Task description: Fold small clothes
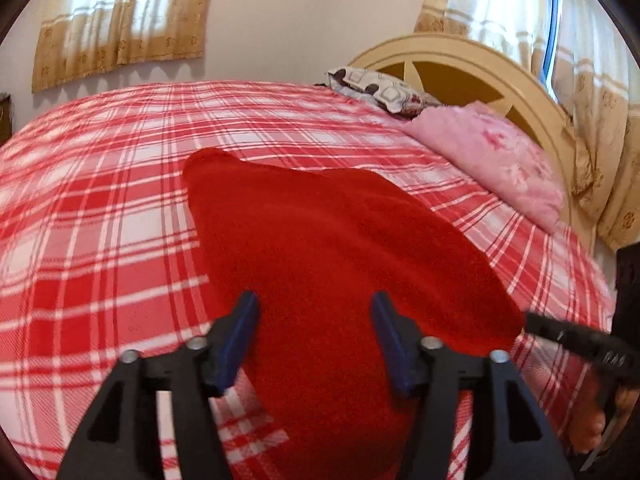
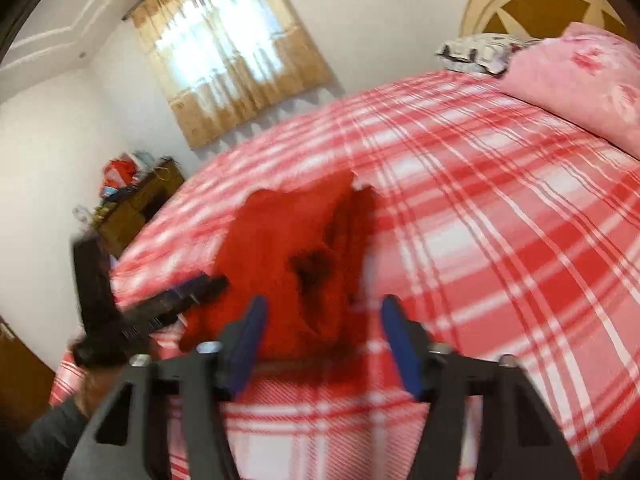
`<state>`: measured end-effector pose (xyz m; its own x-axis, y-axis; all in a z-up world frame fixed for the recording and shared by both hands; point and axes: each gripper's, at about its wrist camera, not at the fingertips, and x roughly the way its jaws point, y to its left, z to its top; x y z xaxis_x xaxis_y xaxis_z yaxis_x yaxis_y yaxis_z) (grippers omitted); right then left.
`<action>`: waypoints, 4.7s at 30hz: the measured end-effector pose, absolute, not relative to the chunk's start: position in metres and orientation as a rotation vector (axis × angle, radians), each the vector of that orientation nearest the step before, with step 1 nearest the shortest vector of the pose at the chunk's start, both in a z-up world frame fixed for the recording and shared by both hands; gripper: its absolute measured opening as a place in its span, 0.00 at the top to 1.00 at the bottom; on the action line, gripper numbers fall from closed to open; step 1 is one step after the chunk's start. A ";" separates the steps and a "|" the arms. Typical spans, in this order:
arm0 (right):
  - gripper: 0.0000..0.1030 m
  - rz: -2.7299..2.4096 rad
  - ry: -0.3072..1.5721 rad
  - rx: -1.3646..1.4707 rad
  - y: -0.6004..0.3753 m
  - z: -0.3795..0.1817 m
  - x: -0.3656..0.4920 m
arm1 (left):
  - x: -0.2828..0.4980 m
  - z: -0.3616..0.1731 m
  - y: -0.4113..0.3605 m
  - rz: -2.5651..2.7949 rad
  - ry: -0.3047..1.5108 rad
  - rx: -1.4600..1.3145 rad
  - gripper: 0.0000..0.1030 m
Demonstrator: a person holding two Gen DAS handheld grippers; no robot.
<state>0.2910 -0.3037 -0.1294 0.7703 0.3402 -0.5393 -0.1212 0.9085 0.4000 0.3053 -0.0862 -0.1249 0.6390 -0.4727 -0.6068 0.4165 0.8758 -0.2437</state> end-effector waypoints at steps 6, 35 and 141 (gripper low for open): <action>0.40 0.272 0.732 0.313 -0.280 -0.119 0.341 | 0.295 -0.125 -0.078 -0.535 0.701 -0.118 0.27; 0.94 0.153 0.889 0.192 -0.288 -0.154 0.368 | 0.238 -0.107 -0.057 -0.462 0.687 -0.035 0.04; 0.71 0.587 0.786 0.551 -0.306 -0.185 0.433 | 0.276 -0.114 -0.096 -0.507 0.807 0.024 0.63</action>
<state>0.4330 -0.3059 -0.1846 0.5674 0.6654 -0.4851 -0.2763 0.7088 0.6490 0.2763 -0.0956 -0.1137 0.5797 -0.4244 -0.6956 0.4424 0.8808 -0.1687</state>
